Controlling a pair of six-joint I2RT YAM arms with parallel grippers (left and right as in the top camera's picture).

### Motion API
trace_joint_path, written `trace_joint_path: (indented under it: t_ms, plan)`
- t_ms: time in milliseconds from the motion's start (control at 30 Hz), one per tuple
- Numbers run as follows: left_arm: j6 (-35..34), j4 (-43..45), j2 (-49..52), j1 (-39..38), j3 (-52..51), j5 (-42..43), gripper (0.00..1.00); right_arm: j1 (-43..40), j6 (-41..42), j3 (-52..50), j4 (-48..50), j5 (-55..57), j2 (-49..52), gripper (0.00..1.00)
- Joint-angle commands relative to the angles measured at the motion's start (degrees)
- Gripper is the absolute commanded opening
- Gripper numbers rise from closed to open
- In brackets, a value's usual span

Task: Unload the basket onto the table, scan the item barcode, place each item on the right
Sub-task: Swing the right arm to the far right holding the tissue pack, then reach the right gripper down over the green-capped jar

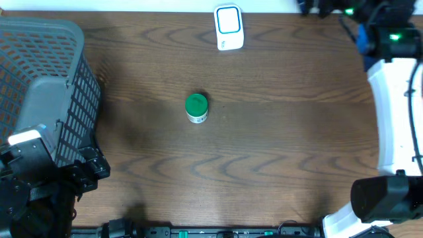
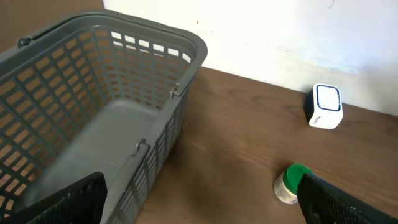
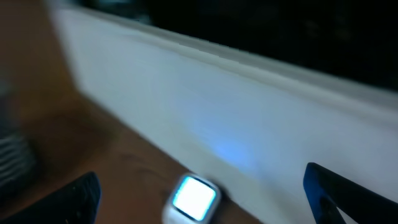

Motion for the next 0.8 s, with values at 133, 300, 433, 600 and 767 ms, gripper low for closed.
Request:
trace_joint_path:
  t_ms: [133,300,433,600,767]
  plan:
    - [-0.5,0.02,-0.11,-0.2,-0.07,0.55,0.98,12.02,-4.94,0.04,-1.18,19.58,0.09,0.99]
    - [-0.5,0.02,-0.11,-0.2,-0.07,0.55,0.98,23.37,-1.09,-0.59,-14.95,24.46,4.11,0.99]
    - [-0.5,0.02,-0.11,-0.2,-0.07,0.55,0.98,29.33,-0.76,-0.61,-24.63,21.46,9.03,0.99]
    - [-0.5,0.02,-0.11,-0.2,-0.07,0.55,0.98,36.15,-1.18,-0.61,-32.79,14.4,15.1,0.99]
    - [-0.5,0.02,-0.11,-0.2,-0.07,0.55,0.98,40.19,9.14,-0.55,-30.05,31.43,17.16,0.99]
